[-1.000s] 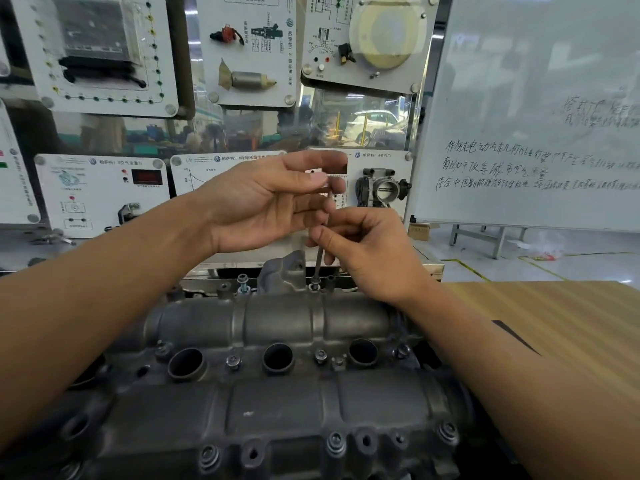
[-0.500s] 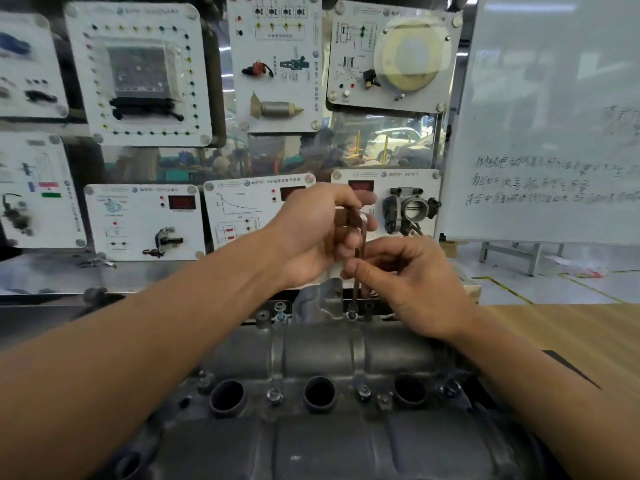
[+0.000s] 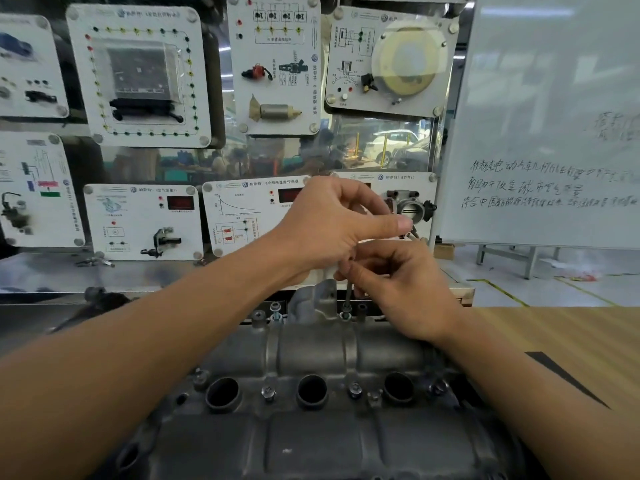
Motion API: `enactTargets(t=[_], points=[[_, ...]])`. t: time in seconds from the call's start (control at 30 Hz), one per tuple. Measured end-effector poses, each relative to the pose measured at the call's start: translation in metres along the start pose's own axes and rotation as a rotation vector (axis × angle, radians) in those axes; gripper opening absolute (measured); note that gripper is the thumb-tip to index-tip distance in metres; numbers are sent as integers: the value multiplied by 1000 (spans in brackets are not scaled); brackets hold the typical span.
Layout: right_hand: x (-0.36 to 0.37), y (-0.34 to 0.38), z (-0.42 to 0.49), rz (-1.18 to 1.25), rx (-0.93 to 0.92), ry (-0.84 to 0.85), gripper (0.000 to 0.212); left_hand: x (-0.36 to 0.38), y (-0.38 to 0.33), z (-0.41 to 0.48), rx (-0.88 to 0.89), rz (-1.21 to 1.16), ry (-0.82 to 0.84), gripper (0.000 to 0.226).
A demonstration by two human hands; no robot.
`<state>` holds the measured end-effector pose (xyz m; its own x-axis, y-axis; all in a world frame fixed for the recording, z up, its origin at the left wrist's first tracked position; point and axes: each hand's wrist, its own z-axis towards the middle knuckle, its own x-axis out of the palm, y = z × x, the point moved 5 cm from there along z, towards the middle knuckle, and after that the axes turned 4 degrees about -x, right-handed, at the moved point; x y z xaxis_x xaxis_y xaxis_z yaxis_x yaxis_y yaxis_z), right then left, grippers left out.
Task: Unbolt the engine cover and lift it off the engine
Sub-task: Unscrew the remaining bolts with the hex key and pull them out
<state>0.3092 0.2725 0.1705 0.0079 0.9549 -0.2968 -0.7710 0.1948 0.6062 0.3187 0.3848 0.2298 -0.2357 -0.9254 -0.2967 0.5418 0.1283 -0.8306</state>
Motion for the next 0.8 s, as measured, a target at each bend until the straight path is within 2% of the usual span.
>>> enactTargets(t=[0.1, 0.17, 0.27, 0.4, 0.53, 0.6, 0.7, 0.8], points=[[1, -1, -1, 24, 26, 1, 7, -4, 6, 4, -116, -18, -171, 17], [2, -1, -1, 18, 37, 4, 9, -7, 14, 6, -273, -175, -143, 9], [1, -3, 1, 19, 47, 5, 8, -8, 20, 6, -371, -401, 30, 20], [-4, -5, 2, 29, 64, -30, 6, -8, 18, 1, -290, -523, 330, 30], [-4, -4, 2, 48, 64, -45, 4, -10, 18, -3, -245, -553, 442, 28], [-4, -3, 2, 51, 62, -57, 4, -9, 16, -1, -224, -448, 390, 26], [-3, -3, 1, 46, 61, -53, 6, -6, 10, 1, -141, -175, 166, 34], [0, -3, 0, 27, 52, -31, 9, -7, 10, 3, -117, -102, -42, 26]])
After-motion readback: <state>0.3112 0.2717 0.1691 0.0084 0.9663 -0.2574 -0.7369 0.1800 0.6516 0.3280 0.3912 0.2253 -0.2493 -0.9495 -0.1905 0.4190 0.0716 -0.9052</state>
